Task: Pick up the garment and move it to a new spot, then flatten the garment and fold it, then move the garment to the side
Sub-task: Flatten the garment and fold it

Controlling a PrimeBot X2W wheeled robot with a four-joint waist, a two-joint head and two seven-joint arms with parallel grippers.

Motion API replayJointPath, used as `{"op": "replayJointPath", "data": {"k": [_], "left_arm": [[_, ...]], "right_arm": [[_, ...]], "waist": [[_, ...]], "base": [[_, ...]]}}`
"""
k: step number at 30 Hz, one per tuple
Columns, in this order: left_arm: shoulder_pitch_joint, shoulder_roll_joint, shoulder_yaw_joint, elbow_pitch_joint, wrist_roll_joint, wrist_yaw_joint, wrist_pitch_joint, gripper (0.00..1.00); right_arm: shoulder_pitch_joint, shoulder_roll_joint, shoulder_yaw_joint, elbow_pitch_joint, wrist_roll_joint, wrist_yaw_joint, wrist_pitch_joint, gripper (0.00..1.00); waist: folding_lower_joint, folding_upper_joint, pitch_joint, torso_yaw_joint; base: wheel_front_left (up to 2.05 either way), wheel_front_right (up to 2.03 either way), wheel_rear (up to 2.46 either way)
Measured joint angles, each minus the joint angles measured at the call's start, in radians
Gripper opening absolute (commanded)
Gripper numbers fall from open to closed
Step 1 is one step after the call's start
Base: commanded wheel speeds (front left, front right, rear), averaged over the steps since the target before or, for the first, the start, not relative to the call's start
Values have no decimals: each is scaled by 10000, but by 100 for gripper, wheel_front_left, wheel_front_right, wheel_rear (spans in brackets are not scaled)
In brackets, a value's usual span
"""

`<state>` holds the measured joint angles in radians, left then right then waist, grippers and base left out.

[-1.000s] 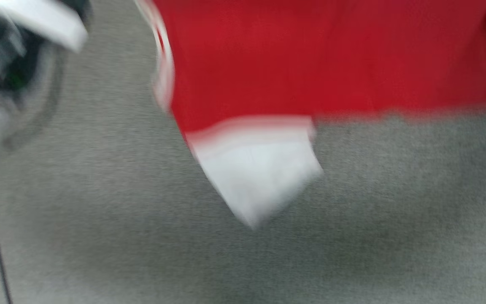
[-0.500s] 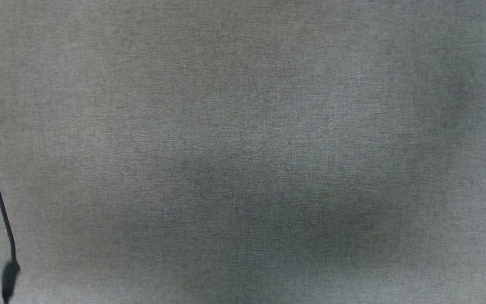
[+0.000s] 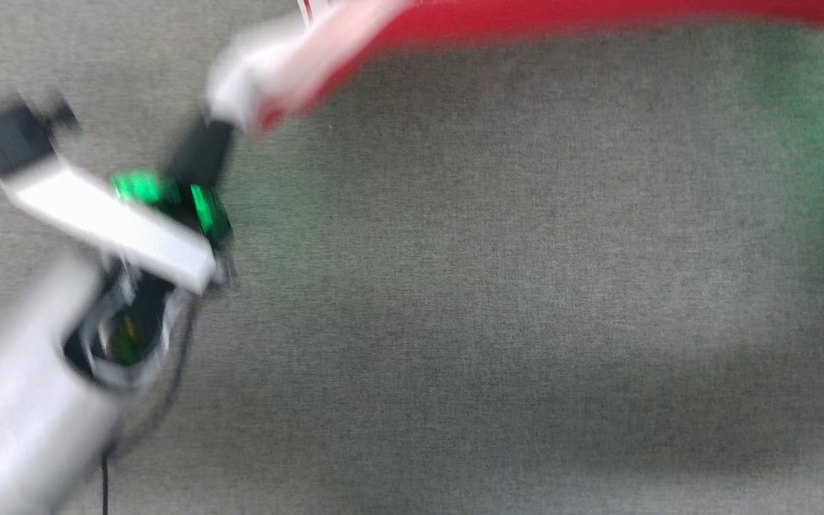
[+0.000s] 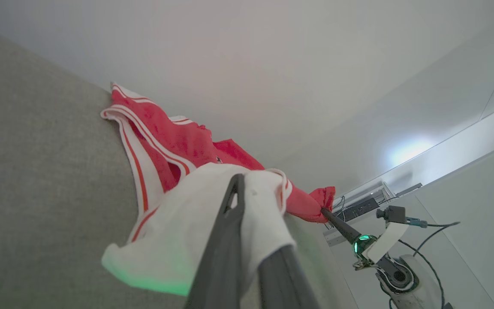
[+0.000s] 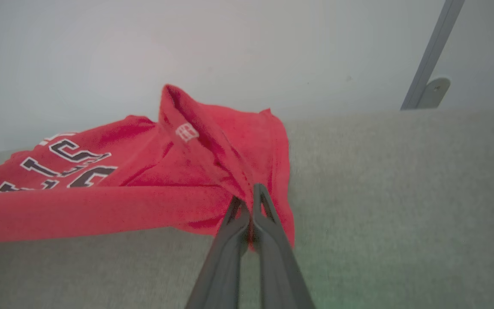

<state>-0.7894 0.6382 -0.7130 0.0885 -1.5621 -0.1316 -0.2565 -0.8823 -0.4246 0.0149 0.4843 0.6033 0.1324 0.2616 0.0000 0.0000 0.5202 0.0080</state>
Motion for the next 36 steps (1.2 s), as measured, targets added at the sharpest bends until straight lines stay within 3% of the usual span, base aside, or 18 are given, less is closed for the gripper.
{"op": "replayJointPath", "data": {"k": [10,22,28,36], "left_arm": [[4196,119,495,-2111,1058,0,-38,0],[7220,326,805,-3730,2219,0,-46,0],[7328,462,907,-3954,2725,0,-48,0],[5029,819,499,-3649,2489,0,50,0]], "right_arm": [[4892,-650,-213,-2955,1110,-15,1101,0],[8661,113,-2071,-5841,1256,-15,1990,0],[9053,589,-2491,-6500,1187,-15,2270,0],[7686,1062,-2564,-6174,1068,-15,2265,0]], "waist": [[0,0,-837,172],[0,0,-1374,225],[0,0,-1369,94],[0,0,-1091,-129]], "base": [[0,0,0],[0,0,0],[0,0,0],[0,0,0]]}}
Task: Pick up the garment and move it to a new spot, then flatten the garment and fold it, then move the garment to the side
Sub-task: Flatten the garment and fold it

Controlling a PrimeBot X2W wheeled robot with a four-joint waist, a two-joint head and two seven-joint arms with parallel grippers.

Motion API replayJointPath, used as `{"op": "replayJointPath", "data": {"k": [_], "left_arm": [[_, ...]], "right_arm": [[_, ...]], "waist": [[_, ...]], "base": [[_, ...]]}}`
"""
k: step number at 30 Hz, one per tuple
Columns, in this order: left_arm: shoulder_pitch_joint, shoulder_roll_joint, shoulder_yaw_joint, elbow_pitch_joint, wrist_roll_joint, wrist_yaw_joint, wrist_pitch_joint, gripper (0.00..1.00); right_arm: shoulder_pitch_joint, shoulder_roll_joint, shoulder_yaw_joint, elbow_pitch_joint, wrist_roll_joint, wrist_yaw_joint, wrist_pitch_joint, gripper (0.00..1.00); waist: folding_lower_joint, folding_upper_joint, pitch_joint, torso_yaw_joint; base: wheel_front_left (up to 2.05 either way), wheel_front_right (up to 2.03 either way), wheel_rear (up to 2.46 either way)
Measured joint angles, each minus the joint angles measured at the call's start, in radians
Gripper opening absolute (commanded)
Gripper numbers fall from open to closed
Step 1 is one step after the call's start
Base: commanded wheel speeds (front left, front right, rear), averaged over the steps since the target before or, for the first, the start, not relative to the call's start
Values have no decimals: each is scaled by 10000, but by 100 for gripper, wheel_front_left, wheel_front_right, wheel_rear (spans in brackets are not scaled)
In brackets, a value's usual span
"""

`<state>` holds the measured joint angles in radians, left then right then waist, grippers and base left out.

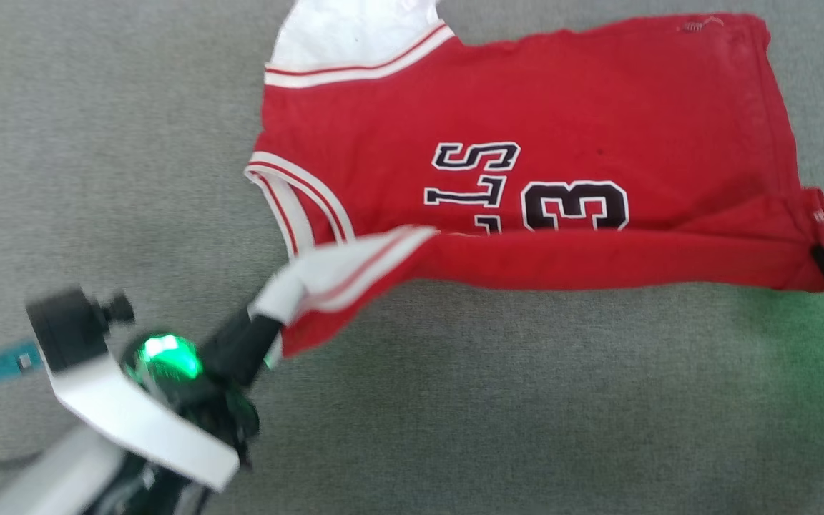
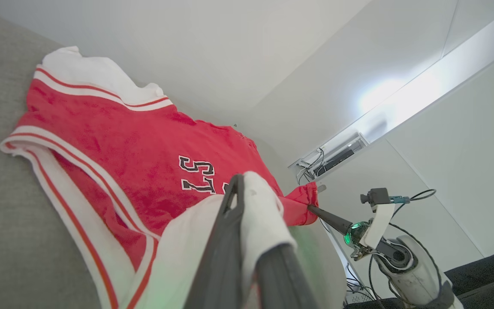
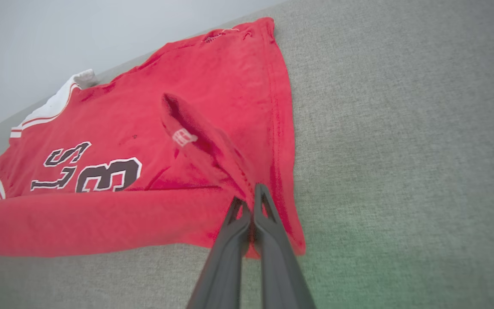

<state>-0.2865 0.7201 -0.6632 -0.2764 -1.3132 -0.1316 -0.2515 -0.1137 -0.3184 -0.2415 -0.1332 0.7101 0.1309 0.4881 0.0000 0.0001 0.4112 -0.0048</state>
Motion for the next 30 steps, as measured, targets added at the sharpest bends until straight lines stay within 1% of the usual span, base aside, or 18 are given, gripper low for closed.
{"op": "replayJointPath", "data": {"k": [7,12,16,18,28,29,30], "left_arm": [[-1928,249,-201,1022,-602,0,313,0],[-2992,176,-389,2010,-1011,0,405,0],[-3533,102,-571,2844,-1152,0,418,0],[-3803,50,-832,3440,-1183,0,462,0],[-4512,67,-1513,4585,-1101,-13,435,0],[-4566,77,-1584,4648,-1108,-17,433,2],[-4654,88,-1672,4711,-1085,-19,433,13]], "right_arm": [[-1247,236,453,897,-165,-2,-238,0],[-1877,347,619,1517,-230,-2,-669,0],[-2142,453,717,1950,-221,0,-1062,0],[-2329,525,788,2228,-144,0,-1369,0],[-2774,535,1160,3047,-17,31,-2161,0],[-2810,523,1198,3104,-2,31,-2192,0],[-2846,502,1262,3160,6,31,-2251,0]], "waist": [[0,0,588,-297],[0,0,982,-435],[0,0,1237,-521],[0,0,1390,-574],[0,0,1615,-743],[0,0,1618,-749],[0,0,1611,-755]], "base": [[0,0,0],[0,0,0],[0,0,0],[0,0,0],[0,0,0],[0,0,0],[0,0,0]]}}
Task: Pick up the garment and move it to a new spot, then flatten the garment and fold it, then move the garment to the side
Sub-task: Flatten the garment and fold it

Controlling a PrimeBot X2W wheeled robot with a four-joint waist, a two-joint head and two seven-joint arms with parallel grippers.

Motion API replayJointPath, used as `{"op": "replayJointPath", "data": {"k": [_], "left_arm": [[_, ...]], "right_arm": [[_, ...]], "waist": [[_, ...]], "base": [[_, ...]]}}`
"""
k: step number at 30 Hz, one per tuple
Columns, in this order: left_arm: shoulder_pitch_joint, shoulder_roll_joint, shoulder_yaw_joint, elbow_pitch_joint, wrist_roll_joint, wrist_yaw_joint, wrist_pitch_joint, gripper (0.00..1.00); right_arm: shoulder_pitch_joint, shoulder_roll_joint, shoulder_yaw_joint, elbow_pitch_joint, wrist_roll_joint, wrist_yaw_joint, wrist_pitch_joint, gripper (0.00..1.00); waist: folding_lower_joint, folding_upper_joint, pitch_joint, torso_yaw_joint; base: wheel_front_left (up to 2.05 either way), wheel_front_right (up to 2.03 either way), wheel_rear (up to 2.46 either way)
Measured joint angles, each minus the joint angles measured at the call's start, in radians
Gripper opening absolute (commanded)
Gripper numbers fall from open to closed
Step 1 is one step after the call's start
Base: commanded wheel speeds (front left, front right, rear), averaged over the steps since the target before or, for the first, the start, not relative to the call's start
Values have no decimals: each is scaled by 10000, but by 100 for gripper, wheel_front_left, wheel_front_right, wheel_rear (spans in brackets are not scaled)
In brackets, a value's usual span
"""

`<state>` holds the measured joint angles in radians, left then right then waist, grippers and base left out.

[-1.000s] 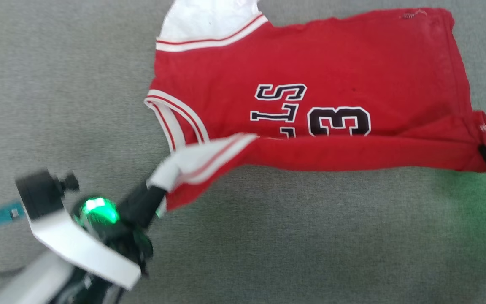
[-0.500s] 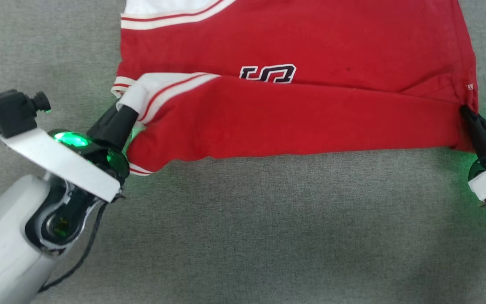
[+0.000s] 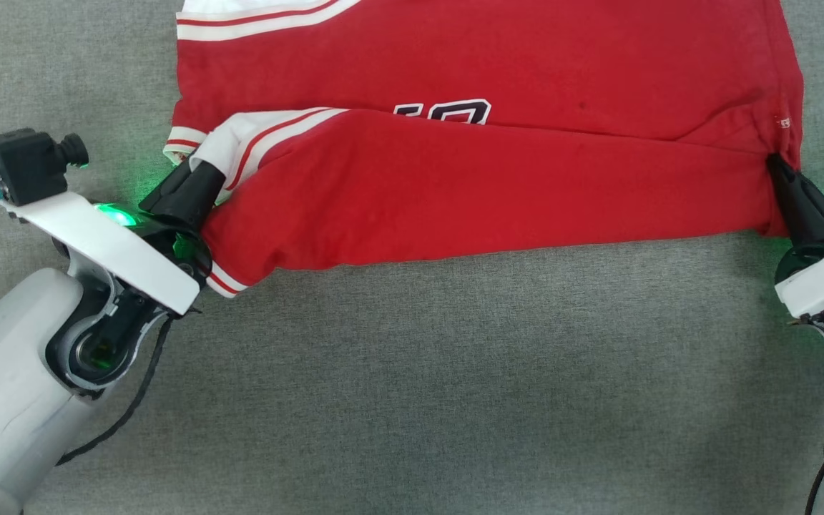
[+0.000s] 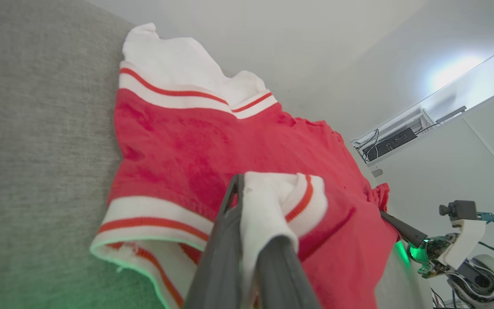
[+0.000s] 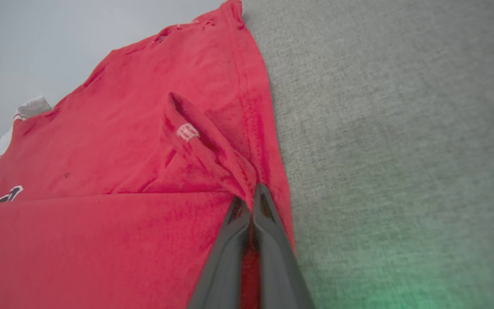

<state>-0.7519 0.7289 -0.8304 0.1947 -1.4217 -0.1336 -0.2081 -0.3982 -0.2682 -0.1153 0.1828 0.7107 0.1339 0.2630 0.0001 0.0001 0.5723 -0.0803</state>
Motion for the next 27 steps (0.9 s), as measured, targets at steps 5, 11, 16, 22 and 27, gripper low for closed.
{"op": "replayJointPath", "data": {"k": [5,11,16,22,27], "left_arm": [[-216,284,-508,119,228,0,-4,100],[-428,1108,-1313,107,938,21,253,100],[-831,1732,-1687,-359,1342,19,836,100],[-1266,2520,-2240,-1536,1415,263,2901,100],[-1342,2778,-2717,-2383,886,825,4836,100]], "right_arm": [[-4,-138,268,169,8,-2,-328,100],[314,-336,334,196,33,-31,-550,100],[577,-472,153,35,59,-33,-614,100],[917,-497,-50,-295,29,-33,-506,100],[984,-336,-71,-497,-48,-33,-380,100]], "waist": [[0,0,-198,0],[-1,-1,-750,102],[0,-1,-1208,228],[-1,-1,-1751,518],[-1,0,-1853,553]], "base": [[0,0,0],[0,0,0],[0,0,0],[0,0,0],[0,0,0]]}}
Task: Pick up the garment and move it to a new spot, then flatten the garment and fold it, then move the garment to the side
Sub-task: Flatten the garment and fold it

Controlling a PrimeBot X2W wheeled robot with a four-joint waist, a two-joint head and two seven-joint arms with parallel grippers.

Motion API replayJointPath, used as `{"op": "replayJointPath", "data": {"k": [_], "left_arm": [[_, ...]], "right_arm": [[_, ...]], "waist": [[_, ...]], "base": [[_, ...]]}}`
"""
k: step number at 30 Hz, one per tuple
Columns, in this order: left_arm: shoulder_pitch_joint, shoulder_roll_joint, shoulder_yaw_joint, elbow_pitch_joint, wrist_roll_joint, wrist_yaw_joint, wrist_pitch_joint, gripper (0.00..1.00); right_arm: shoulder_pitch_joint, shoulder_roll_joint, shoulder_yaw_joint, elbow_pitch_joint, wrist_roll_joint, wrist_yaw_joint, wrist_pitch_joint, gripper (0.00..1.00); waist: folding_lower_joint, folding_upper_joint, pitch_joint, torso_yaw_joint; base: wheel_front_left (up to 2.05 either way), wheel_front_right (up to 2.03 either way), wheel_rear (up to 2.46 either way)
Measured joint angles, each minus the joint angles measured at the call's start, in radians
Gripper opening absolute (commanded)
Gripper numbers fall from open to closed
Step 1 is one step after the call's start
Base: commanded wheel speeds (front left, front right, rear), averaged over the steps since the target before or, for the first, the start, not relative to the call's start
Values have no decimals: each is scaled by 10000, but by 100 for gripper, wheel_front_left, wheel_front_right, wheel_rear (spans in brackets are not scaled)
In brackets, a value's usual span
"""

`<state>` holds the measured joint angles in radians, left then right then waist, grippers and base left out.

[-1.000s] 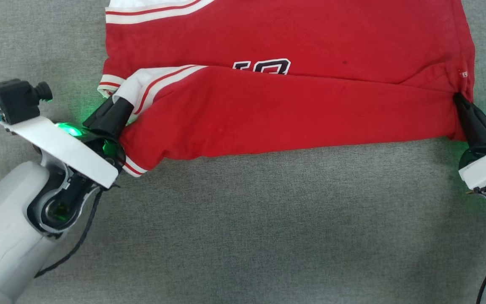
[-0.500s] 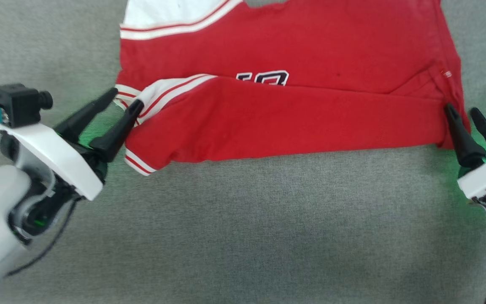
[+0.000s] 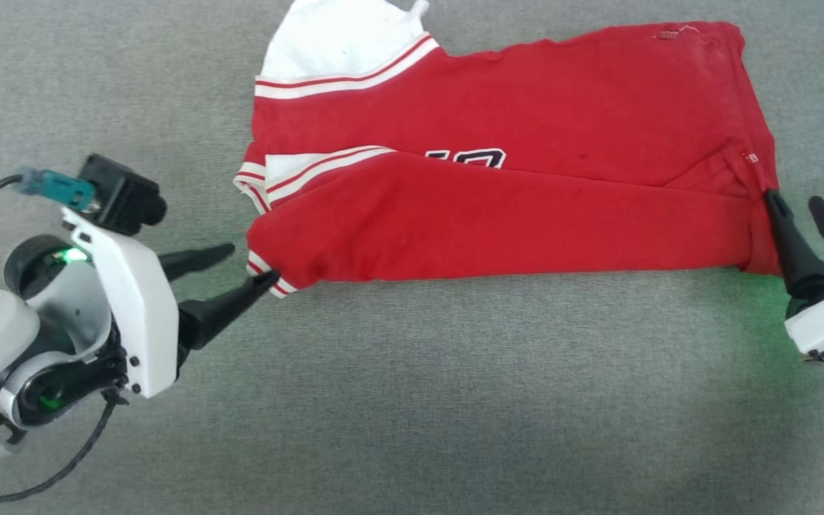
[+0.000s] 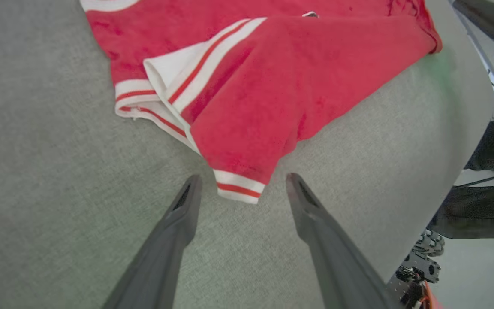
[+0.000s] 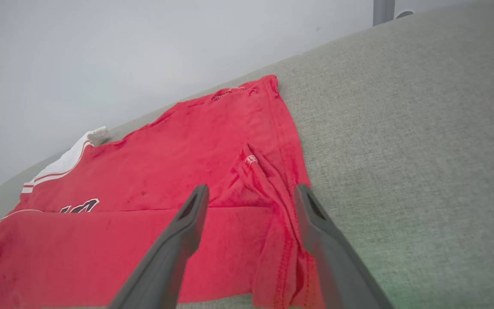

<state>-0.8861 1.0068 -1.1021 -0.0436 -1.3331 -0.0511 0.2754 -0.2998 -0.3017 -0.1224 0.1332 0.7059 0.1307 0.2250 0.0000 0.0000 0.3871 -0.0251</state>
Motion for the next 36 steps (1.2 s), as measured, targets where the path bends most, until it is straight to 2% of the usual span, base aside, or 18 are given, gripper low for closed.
{"op": "replayJointPath", "data": {"k": [6,16,22,23,24,26,27,32,36], "left_arm": [[-130,-221,-61,293,-765,397,899,100],[-484,-694,-247,2038,-1664,332,2426,100],[-587,-825,-261,2539,-1981,29,2903,100],[-623,-830,-261,2571,-1990,-35,2968,91],[-641,-855,-257,2610,-2036,-94,2972,66],[-683,-915,-244,2688,-2123,-161,3022,4],[-700,-951,-232,2721,-2140,-205,3026,0],[-698,-1375,-224,2861,-2157,-326,2901,0],[-683,-1427,-224,2884,-2144,-412,2786,0]], "right_arm": [[-15,180,148,-102,31,0,25,100],[-24,282,159,-44,134,0,-146,100],[-15,276,184,-44,180,0,-224,100],[-14,255,171,-52,196,0,-226,100],[-14,230,153,-69,207,0,-224,100],[-15,184,92,-104,207,0,-222,100],[-14,174,65,-132,203,0,-211,100],[-16,-69,253,-247,-4,0,161,100],[-5,-825,953,-351,-681,0,1135,100]], "waist": [[1,0,186,-271],[0,0,553,-936],[0,1,748,-1233],[0,1,782,-1261],[0,1,811,-1283],[0,1,854,-1309],[0,1,867,-1313],[0,1,867,-1295],[0,0,828,-1274]], "base": [[0,0,0],[0,0,0],[0,0,0],[0,0,0],[0,0,0],[0,0,0],[0,0,0],[0,0,0],[0,0,0]]}}
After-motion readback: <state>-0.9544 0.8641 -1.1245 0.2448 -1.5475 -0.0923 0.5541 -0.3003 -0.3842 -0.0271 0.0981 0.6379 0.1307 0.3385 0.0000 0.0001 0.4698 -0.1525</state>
